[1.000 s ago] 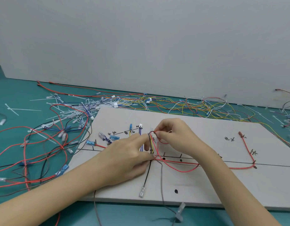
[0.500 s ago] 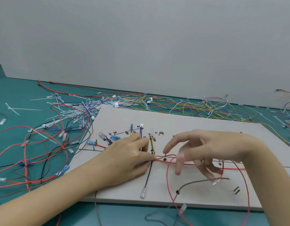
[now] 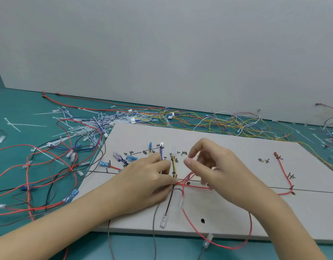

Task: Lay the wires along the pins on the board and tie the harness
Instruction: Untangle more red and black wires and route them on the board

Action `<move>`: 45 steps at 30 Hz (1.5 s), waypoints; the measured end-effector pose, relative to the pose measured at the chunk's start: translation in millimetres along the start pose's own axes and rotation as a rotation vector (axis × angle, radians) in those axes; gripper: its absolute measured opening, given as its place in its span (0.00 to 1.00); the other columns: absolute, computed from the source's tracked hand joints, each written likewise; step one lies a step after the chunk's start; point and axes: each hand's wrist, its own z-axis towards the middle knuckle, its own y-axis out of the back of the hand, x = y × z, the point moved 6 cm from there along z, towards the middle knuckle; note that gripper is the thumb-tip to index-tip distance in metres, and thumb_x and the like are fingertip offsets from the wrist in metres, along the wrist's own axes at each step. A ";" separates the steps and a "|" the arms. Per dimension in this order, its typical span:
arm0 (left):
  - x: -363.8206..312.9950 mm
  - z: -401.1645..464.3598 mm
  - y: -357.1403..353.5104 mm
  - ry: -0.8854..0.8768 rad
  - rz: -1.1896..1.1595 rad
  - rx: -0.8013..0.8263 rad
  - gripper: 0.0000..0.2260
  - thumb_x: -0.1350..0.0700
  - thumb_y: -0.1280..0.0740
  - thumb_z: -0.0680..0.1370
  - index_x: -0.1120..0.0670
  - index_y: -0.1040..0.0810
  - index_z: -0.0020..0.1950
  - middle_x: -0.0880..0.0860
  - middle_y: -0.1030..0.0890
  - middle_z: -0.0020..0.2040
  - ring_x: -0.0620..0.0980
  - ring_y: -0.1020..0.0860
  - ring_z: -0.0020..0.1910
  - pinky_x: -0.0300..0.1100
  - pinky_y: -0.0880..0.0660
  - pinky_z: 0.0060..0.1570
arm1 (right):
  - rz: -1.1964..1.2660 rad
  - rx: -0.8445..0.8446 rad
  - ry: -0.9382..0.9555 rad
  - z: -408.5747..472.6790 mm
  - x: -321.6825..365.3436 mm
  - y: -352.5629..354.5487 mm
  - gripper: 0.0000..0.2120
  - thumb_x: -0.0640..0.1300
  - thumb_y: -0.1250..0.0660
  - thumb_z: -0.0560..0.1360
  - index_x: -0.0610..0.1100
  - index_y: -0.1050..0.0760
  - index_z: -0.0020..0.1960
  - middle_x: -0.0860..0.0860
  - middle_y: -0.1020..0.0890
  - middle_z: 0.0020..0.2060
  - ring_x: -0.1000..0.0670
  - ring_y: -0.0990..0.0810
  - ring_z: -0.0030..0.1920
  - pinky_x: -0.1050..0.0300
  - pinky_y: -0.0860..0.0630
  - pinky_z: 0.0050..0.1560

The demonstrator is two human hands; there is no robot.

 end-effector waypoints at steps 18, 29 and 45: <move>1.9 -1.1 -2.2 0.022 0.018 -0.001 0.10 0.49 0.38 0.78 0.46 0.18 0.55 0.46 0.26 0.41 0.48 0.29 0.42 0.39 0.30 0.36 | -0.369 0.100 -0.023 -14.5 -2.2 -10.2 0.15 0.47 0.35 0.75 0.61 0.27 0.59 0.62 0.33 0.46 0.69 0.30 0.42 0.67 0.36 0.39; 1.6 -0.8 -0.5 0.036 0.009 0.002 0.11 0.49 0.38 0.79 0.46 0.18 0.54 0.46 0.26 0.41 0.49 0.28 0.42 0.38 0.31 0.34 | -0.597 -0.483 0.192 -24.2 29.9 23.7 0.08 0.40 0.30 0.74 0.50 0.15 0.49 0.53 0.30 0.28 0.47 0.30 0.28 0.53 0.29 0.26; 2.2 1.5 0.3 0.095 -0.064 0.067 0.17 0.41 0.44 0.78 0.46 0.18 0.48 0.48 0.25 0.42 0.49 0.29 0.43 0.39 0.31 0.35 | 0.114 0.191 0.103 -42.1 41.7 -28.8 0.13 0.39 0.42 0.65 0.51 0.20 0.37 0.57 0.17 0.36 0.54 0.20 0.42 0.57 0.24 0.48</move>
